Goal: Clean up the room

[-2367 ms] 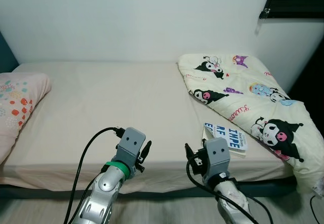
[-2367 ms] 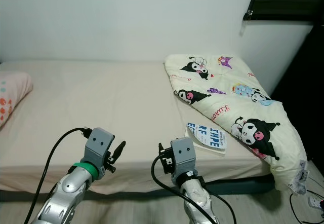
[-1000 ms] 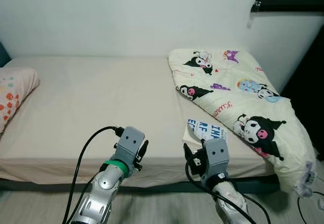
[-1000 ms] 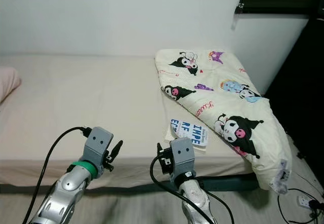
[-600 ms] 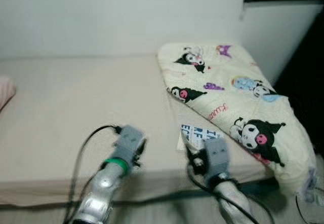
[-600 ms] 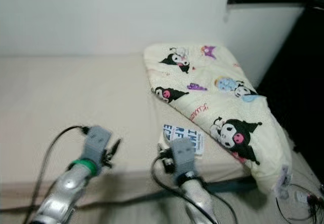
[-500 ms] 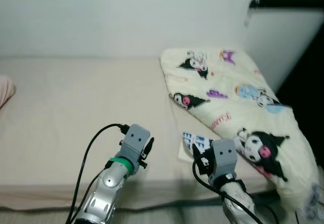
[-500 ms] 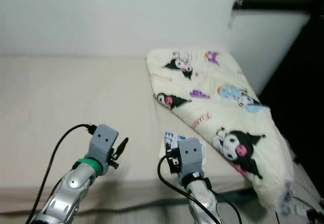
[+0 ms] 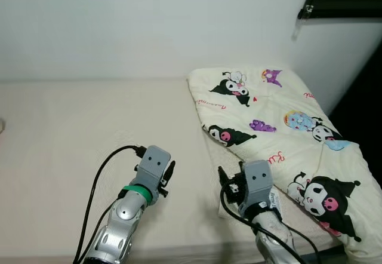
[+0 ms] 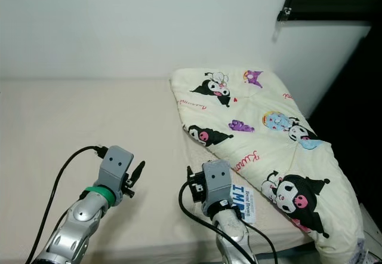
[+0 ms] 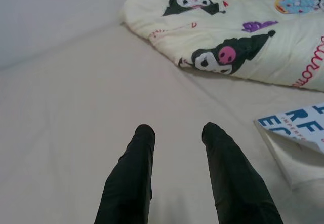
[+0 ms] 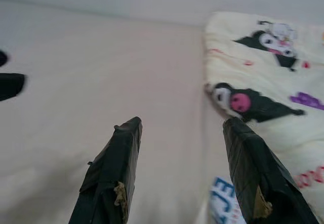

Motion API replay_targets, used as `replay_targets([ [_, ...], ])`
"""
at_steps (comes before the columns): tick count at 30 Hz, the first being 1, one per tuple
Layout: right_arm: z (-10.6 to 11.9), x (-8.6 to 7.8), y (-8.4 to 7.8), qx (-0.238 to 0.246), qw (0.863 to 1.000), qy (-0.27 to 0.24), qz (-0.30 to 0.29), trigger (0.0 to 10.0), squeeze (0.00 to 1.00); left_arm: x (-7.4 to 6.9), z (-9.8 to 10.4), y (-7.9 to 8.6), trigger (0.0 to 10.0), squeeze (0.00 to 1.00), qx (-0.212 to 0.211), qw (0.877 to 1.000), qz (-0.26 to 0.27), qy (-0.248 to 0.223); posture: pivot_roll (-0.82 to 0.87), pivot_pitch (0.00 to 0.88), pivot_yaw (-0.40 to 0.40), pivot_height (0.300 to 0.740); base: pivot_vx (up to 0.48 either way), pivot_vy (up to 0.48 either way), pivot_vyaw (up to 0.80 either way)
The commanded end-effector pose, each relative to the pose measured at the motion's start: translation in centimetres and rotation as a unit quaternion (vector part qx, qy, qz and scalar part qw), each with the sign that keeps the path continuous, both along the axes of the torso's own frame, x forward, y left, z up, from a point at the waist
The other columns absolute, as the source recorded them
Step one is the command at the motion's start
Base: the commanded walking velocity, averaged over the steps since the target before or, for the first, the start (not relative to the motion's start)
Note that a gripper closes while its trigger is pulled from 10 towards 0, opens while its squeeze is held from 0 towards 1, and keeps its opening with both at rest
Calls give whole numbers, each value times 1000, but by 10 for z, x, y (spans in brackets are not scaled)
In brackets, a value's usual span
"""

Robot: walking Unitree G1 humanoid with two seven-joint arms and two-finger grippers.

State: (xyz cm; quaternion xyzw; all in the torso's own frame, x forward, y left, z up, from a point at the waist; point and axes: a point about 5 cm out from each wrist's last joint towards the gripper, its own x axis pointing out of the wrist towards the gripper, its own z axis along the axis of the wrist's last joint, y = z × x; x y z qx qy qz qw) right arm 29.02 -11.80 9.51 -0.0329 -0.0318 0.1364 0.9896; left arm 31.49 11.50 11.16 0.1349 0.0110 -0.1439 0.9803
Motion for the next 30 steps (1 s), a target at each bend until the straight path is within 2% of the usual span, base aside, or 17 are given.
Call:
replay_targets([
  [1, -4, -3, -3, 2, 1000, 8, -3, 10000, 0, -3, -8, 2, 10000, 0, 0, 1000, 2, 15, -122, 56, 53, 715, 0, 0, 0],
  [13, -5, 0, -6, 2, 1000, 13, -27, 10000, 0, -4, -9, 1, 10000, 0, 0, 1000, -5, 18, -122, 53, 56, 715, 0, 0, 0],
  [30, -6, -2, -4, 4, 1000, 14, -26, 10000, 0, -5, -9, 0, 10000, 0, 0, 1000, -9, 20, -122, 64, 62, 640, 0, 0, 0],
])
